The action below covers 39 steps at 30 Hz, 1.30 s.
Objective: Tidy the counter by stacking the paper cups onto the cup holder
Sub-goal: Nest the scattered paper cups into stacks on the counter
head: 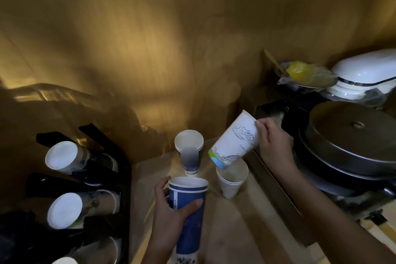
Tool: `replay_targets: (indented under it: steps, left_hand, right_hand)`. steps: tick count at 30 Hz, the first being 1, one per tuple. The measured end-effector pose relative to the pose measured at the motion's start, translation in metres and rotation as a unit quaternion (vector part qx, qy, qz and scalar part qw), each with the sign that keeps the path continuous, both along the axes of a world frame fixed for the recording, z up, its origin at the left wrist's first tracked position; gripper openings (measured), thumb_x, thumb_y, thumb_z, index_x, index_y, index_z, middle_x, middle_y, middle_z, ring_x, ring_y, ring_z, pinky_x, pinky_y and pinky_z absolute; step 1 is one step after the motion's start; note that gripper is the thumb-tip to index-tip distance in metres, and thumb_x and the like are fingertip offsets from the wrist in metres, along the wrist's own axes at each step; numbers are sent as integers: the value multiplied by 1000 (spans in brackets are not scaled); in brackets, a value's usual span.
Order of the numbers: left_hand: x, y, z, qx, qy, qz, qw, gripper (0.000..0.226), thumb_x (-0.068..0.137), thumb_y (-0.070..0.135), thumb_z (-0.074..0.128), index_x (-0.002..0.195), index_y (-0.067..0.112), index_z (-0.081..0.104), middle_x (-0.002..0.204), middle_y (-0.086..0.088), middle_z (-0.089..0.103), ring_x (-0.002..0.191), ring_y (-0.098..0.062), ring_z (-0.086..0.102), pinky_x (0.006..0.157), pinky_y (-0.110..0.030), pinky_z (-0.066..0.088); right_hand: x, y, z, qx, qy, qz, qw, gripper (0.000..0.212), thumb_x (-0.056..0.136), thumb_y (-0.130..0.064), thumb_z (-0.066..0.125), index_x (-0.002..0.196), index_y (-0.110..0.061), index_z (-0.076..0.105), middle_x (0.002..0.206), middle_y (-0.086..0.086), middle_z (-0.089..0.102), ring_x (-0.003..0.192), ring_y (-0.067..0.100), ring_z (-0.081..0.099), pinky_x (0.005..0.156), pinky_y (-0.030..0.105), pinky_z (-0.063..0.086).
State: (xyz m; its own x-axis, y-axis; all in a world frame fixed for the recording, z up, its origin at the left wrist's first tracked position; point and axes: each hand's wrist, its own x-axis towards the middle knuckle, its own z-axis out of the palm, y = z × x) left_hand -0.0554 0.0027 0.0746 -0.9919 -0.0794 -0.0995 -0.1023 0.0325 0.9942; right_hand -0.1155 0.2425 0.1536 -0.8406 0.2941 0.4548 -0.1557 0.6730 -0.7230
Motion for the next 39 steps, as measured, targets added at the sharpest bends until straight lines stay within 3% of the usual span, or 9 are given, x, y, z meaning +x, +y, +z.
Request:
replay_targets:
  steps: [4,7,10,13,18,23,26,31,39]
  left_hand:
    - [-3,6,-8,17,-21,-3,1000,85,56,-1,85,122,24,38,109,0,57,91,-7,59,57,-14,49]
    - [-5,11,-11,25,-25,4,999,84,56,3,85,122,26,37,113,-5,56,90,-9,60,56,-15,49]
    - [-7,14,-11,48,-39,15,998,83,57,6,85,119,31,36,113,-4,55,89,-12,60,58,-21,49]
    - [-8,13,-10,61,-49,20,997,85,56,10,86,121,32,36,110,0,55,91,-14,61,56,-19,51]
    - [-7,11,-8,71,-71,32,994,85,53,20,87,123,28,40,110,2,60,89,-15,65,56,-19,52]
    - [-5,10,-2,84,-74,25,993,92,31,41,85,115,25,49,104,-1,66,78,-11,70,50,-15,52]
    - [-5,11,1,69,-57,20,996,80,43,33,87,112,29,47,105,1,64,85,-13,68,54,-15,52]
    - [-3,14,14,61,-23,8,998,86,35,45,82,110,36,41,107,9,57,92,-11,64,54,-12,53]
    - [-7,11,24,5,62,3,998,74,49,36,87,102,52,39,108,22,52,88,16,57,60,-4,49]
  right_hand:
    - [12,7,-11,124,22,-19,992,21,92,-16,44,87,-1,59,77,22,65,72,37,56,66,40,41]
    - [24,0,-23,219,21,19,975,11,85,-9,56,86,-2,64,78,20,69,73,36,62,69,41,51]
    - [28,0,-47,372,-49,143,916,8,80,-8,58,85,-10,64,80,12,70,76,30,64,71,38,54]
    - [28,-3,-69,397,-183,244,866,17,89,-16,44,96,-16,59,100,11,67,93,29,56,80,34,38]
    - [16,-11,-73,394,-189,231,869,23,94,-26,42,103,-17,62,108,7,67,99,23,58,84,31,39]
    - [11,-28,-44,145,-152,259,943,11,88,-28,56,96,-31,63,96,-12,63,93,5,57,78,21,41]
    - [12,-44,-23,38,-197,352,914,16,82,-34,63,90,-47,58,96,-22,60,95,-5,54,79,12,41]
    - [15,-64,-19,-28,-250,427,868,10,83,-33,61,93,-32,65,97,-9,67,92,3,60,83,28,49]
    - [16,-67,-12,-156,-218,426,864,16,84,-22,60,70,-27,65,69,-18,67,71,-4,59,63,10,45]
